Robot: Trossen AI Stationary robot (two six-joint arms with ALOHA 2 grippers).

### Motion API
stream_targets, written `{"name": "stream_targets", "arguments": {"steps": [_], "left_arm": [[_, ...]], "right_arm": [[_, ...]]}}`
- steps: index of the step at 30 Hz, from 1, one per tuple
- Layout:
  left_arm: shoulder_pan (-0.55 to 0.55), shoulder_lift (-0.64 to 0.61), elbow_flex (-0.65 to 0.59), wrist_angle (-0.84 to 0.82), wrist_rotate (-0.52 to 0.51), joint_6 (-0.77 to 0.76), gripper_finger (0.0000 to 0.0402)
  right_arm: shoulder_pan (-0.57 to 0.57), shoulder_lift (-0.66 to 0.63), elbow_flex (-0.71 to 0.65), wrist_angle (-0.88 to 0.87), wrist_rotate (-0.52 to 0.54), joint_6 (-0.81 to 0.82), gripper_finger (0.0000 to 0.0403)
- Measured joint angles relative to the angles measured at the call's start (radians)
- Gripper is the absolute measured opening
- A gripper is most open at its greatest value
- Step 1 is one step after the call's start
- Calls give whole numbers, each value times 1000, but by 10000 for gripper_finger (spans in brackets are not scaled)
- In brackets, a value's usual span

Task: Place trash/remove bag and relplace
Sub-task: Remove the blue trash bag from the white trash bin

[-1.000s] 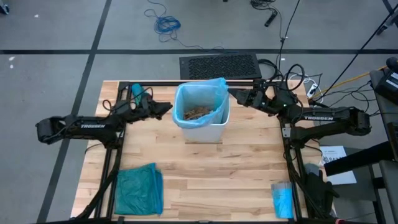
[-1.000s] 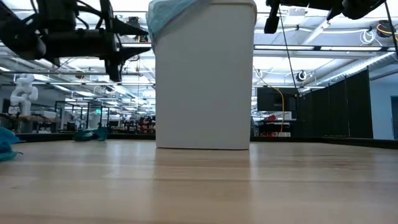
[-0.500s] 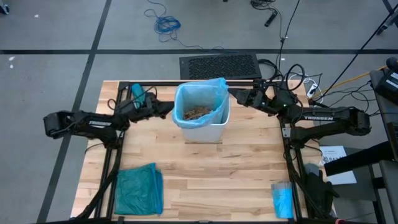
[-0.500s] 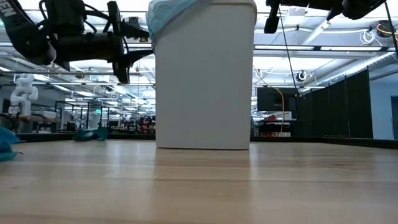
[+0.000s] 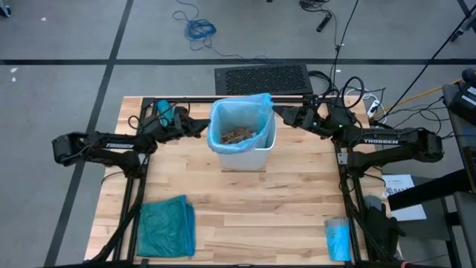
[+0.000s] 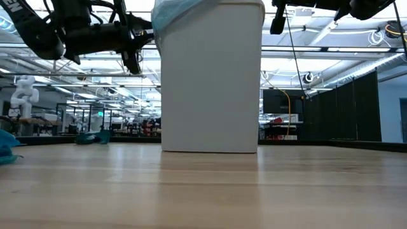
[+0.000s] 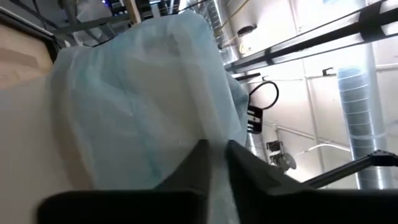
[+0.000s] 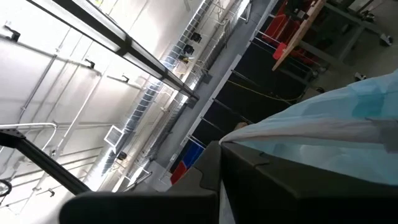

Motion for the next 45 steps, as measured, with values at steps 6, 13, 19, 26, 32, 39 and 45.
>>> {"name": "stream_targets", "arguments": {"steps": [6,13,19,26,32,39,45], "left_arm": [[0,0,0,38,0,0,3],[2,-3,0,159,-6,-10,1],[2,-3,32,185,-10,-29,1],[2,-4,144,188,53,-9,0],[2,-4,215,162,61,-3,0],[2,-3,278,129,62,3,0],[30,-3,353,92,61,25,0]], "right_arm": [[0,0,0,0,0,0,0],[0,0,0,0,0,0,0],[0,0,0,2,0,1,0],[0,0,0,32,-2,4,0],[0,0,0,47,-4,4,0],[0,0,0,73,-5,9,0],[0,0,0,186,-4,3,0]]}}
